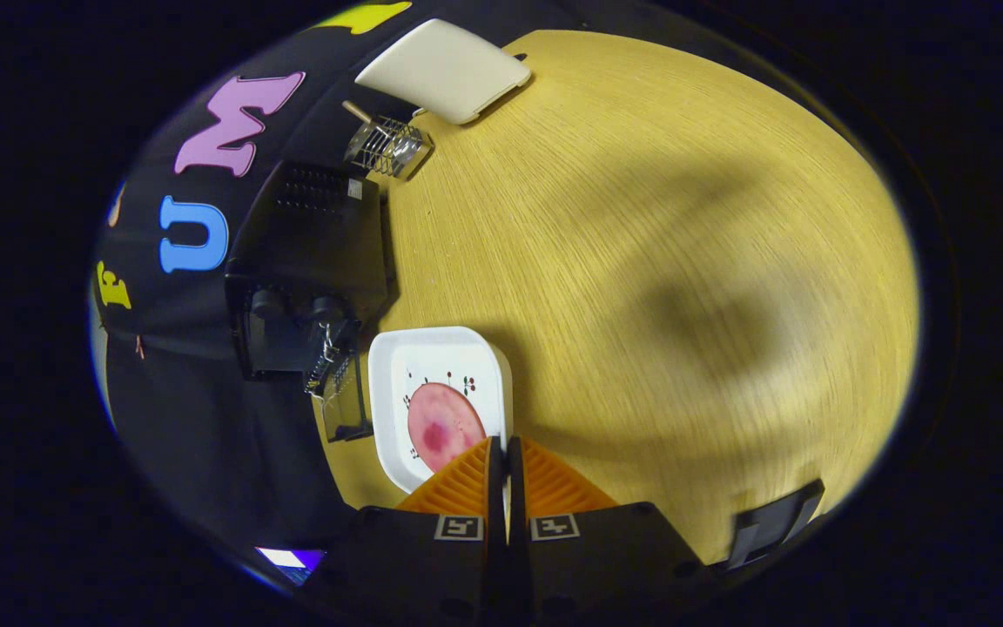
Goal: Open the toaster oven, put the food inside, and close the toaster oven door.
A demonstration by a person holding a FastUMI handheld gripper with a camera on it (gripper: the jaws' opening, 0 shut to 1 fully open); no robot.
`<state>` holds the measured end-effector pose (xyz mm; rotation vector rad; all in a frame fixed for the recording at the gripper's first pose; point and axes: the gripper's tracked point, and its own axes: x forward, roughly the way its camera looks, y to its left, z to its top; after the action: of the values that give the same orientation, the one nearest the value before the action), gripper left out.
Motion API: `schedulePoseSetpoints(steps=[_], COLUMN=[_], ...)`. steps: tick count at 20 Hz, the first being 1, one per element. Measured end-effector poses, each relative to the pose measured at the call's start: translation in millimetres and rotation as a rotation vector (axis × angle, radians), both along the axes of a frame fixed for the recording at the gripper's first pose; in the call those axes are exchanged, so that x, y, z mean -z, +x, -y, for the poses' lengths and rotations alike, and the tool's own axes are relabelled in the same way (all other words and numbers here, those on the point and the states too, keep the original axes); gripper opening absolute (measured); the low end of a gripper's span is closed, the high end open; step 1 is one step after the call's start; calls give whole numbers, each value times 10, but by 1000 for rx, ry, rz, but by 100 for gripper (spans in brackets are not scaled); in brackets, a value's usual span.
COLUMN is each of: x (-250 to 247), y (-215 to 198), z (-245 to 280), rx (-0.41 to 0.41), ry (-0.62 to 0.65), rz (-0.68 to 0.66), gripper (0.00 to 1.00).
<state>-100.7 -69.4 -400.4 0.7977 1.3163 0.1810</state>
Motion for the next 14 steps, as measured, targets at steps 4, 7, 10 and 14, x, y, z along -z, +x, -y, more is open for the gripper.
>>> schedulePoseSetpoints(steps=[4, 7, 10, 14], x=[-149, -256, -357, -478], y=[-174, -283, -327, -245], z=[-188, -478, -865, -1492], rx=[38, 76, 122, 222], ry=[-4, 1, 8, 36], rz=[-24, -31, -31, -22], gripper=[5, 5, 5, 5])
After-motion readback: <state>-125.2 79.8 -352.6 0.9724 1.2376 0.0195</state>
